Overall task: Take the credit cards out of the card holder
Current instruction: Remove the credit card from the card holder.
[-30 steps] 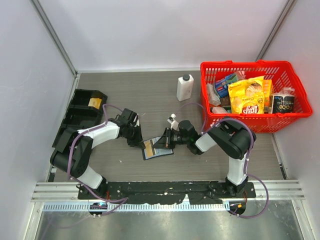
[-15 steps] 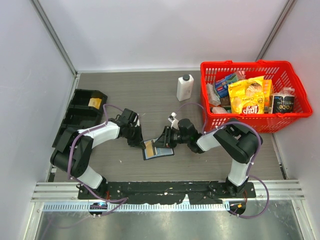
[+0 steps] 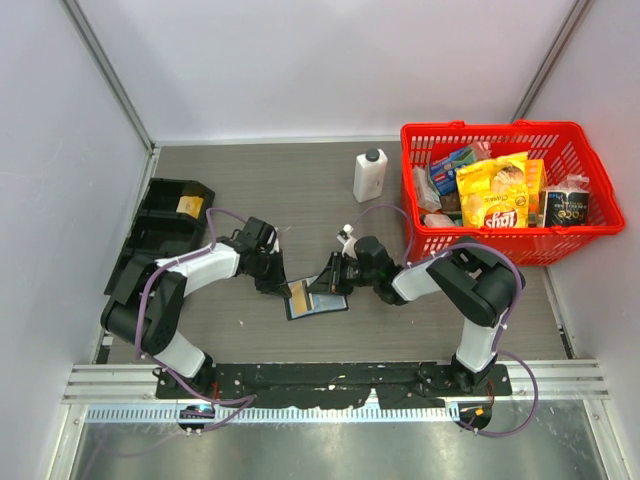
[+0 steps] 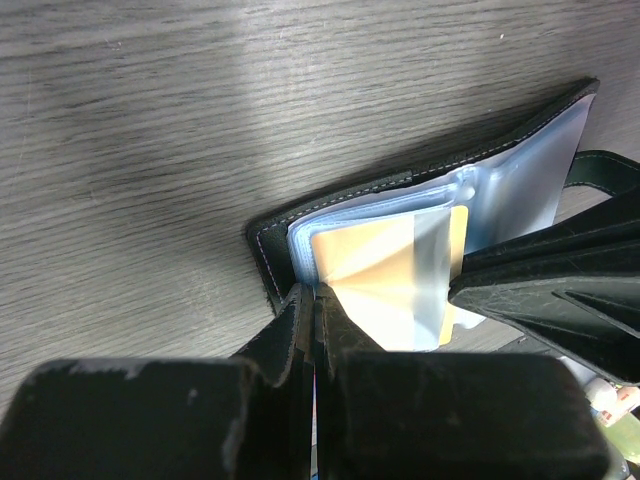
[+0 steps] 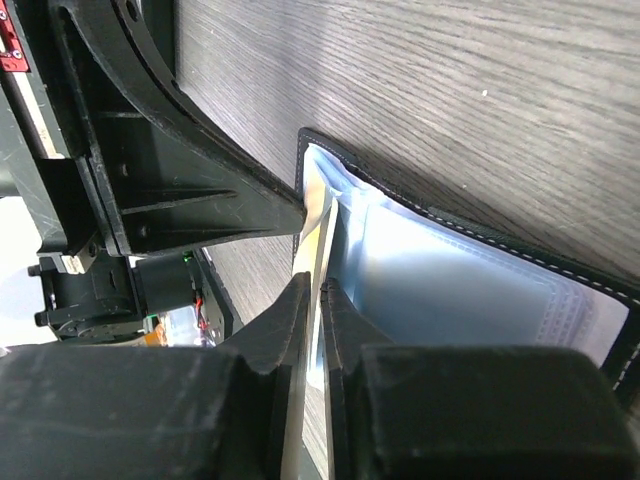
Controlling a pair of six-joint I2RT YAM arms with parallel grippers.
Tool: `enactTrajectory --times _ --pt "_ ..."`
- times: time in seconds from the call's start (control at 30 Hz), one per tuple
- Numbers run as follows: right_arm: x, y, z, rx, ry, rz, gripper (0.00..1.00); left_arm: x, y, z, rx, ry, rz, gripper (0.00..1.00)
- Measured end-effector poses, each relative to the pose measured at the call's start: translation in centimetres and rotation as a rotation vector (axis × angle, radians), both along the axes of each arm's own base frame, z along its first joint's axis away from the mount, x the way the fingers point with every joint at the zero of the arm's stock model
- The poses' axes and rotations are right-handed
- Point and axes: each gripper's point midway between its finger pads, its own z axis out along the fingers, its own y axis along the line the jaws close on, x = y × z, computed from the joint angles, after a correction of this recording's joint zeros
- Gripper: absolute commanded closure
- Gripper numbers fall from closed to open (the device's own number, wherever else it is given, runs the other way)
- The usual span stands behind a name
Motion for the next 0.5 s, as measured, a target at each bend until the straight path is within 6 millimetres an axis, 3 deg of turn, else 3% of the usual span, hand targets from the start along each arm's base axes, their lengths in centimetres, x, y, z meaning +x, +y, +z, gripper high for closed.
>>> enactTrajectory --times 0.5 --pt "-0.1 0.4 -1.5 -0.040 0.010 0.023 0.77 0.0 0.0 0.0 -0.002 0.000 -0.001 1.00"
